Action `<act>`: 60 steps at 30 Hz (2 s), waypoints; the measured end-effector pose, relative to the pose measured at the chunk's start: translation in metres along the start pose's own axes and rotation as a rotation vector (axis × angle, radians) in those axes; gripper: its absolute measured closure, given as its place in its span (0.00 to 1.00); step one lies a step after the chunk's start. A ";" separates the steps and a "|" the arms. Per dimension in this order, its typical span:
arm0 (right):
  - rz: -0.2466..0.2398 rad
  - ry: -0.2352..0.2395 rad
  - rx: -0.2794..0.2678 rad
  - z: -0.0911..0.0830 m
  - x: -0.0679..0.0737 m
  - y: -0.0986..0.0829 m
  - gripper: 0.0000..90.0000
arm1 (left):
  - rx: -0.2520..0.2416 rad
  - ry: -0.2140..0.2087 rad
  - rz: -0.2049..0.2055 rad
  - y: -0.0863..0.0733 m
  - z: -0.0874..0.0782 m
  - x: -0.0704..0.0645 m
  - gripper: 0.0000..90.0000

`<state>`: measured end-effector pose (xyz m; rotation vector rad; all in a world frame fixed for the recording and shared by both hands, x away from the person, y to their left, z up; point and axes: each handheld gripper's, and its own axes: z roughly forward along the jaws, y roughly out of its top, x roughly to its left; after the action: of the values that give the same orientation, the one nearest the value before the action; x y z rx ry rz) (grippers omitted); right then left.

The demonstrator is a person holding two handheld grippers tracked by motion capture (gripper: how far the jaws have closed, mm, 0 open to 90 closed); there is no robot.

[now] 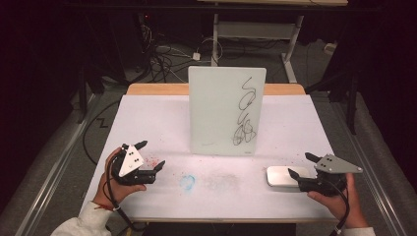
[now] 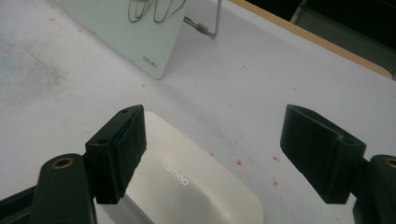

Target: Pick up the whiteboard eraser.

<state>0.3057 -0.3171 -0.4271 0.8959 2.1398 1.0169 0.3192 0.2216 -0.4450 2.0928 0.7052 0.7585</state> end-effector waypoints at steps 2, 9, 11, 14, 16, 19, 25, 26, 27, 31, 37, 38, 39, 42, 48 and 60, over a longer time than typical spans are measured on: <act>-0.008 0.010 0.002 -0.001 -0.001 0.000 0.26 | 0.024 -0.035 -0.023 -0.003 0.004 0.002 0.17; -0.045 0.051 0.036 0.003 0.002 0.002 0.26 | 0.013 -0.058 -0.073 -0.009 0.003 0.007 0.17; -0.053 0.059 0.045 0.005 0.003 0.003 0.26 | 0.006 -0.058 -0.083 -0.011 0.001 0.008 0.17; -0.082 0.081 0.067 0.010 0.002 0.008 0.25 | 0.001 -0.045 -0.069 -0.013 -0.002 0.008 0.17; -0.114 0.099 0.093 0.012 0.001 0.012 0.25 | 0.003 -0.043 -0.070 -0.013 -0.005 0.005 0.17; -0.183 0.137 0.167 0.017 -0.003 0.018 0.25 | 0.016 -0.043 -0.050 -0.014 -0.005 0.000 0.17; -0.333 0.253 0.330 0.027 -0.012 0.030 0.26 | 0.060 -0.043 -0.027 -0.018 -0.005 -0.006 0.18; -0.367 0.273 0.363 0.029 -0.011 0.032 0.26 | 0.060 -0.043 -0.027 -0.018 -0.005 -0.006 0.18; -0.367 0.273 0.363 0.029 -0.011 0.032 0.26 | 0.065 -0.044 -0.022 -0.019 -0.005 -0.007 0.18; -0.459 0.384 0.483 0.041 -0.009 0.033 0.27 | 0.096 -0.047 -0.010 -0.022 -0.006 -0.010 0.17; -0.492 0.395 0.557 0.053 -0.013 0.032 0.25 | 0.120 -0.058 -0.001 -0.024 -0.005 -0.011 0.18; -0.491 0.406 0.562 0.055 -0.014 0.032 0.25 | 0.124 -0.069 -0.001 -0.024 -0.004 -0.011 0.17; -0.493 0.417 0.564 0.056 -0.015 0.032 0.25 | 0.129 -0.078 0.002 -0.024 -0.003 -0.011 0.17; -0.494 0.446 0.589 0.063 -0.016 0.031 0.24 | 0.138 -0.091 0.007 -0.024 0.000 -0.012 0.17; -0.469 0.481 0.607 0.073 -0.014 0.029 0.26 | 0.137 -0.096 0.020 -0.024 0.003 -0.012 0.17; -0.456 0.474 0.506 0.060 -0.011 0.028 0.35 | 0.138 -0.106 0.012 -0.023 0.003 -0.011 0.17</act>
<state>0.3660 -0.2876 -0.4335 0.3434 2.8997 0.4866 0.3090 0.2247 -0.4685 2.2458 0.7052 0.6151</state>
